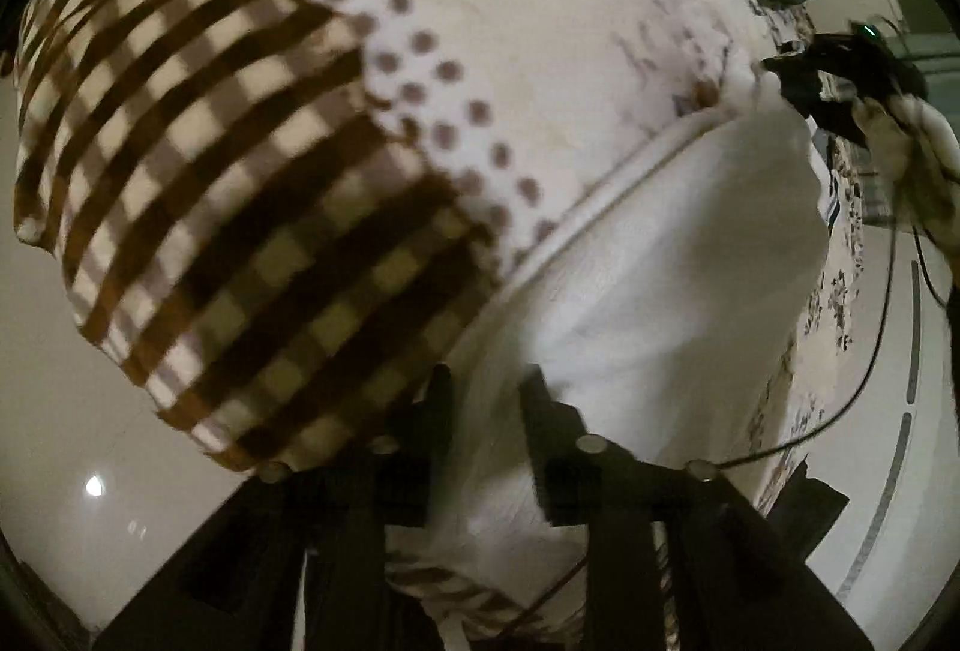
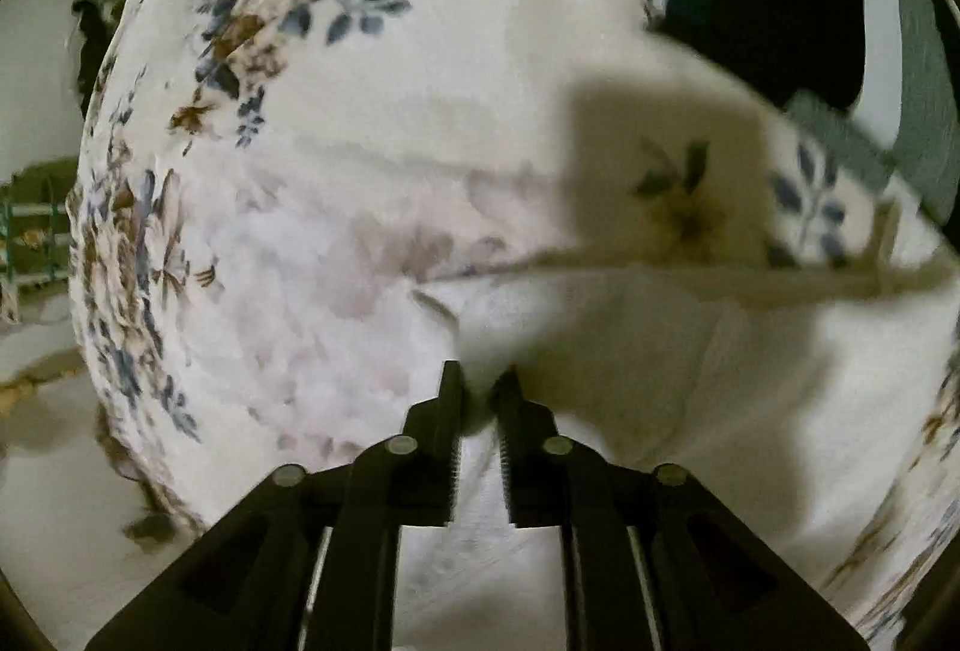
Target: Fold small clothes
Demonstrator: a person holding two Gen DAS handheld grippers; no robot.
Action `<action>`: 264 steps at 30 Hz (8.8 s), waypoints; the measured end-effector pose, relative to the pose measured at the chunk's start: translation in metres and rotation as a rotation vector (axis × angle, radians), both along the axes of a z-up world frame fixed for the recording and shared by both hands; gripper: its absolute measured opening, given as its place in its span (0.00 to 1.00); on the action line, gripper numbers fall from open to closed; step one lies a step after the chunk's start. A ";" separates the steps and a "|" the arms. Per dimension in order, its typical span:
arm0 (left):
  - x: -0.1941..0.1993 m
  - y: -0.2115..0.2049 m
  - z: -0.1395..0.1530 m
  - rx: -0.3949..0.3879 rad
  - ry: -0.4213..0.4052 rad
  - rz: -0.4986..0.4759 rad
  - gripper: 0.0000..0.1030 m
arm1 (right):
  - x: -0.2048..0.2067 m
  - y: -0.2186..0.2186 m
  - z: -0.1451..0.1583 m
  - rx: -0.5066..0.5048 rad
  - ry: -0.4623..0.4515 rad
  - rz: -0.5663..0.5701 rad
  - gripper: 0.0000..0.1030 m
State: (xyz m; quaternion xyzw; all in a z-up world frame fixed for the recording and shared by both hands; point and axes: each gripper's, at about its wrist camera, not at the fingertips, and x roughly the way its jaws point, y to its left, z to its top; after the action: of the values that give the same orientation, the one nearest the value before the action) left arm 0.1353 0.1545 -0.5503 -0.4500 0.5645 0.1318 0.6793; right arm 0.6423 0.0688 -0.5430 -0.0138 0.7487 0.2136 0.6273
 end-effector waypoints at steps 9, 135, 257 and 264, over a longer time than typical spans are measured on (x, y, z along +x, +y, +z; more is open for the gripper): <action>0.002 0.000 0.019 0.062 -0.002 -0.161 0.52 | -0.140 -0.131 0.045 0.073 0.010 -0.018 0.58; 0.359 0.033 0.057 -0.444 -0.374 -0.276 0.44 | -0.180 -0.241 0.030 0.653 0.054 -0.811 0.20; 0.435 0.020 0.015 0.163 -0.137 -0.557 0.04 | -0.053 -0.233 -0.022 0.371 -0.027 -0.437 0.05; 0.438 0.028 0.010 0.139 -0.136 -0.528 0.05 | -0.037 -0.236 0.025 0.256 -0.289 -0.450 0.03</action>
State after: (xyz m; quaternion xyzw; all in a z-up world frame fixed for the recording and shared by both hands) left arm 0.5737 0.1825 -0.5402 -0.2474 0.6049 -0.0418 0.7557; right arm 0.6056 -0.1674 -0.5180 0.2015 0.6028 0.1578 0.7558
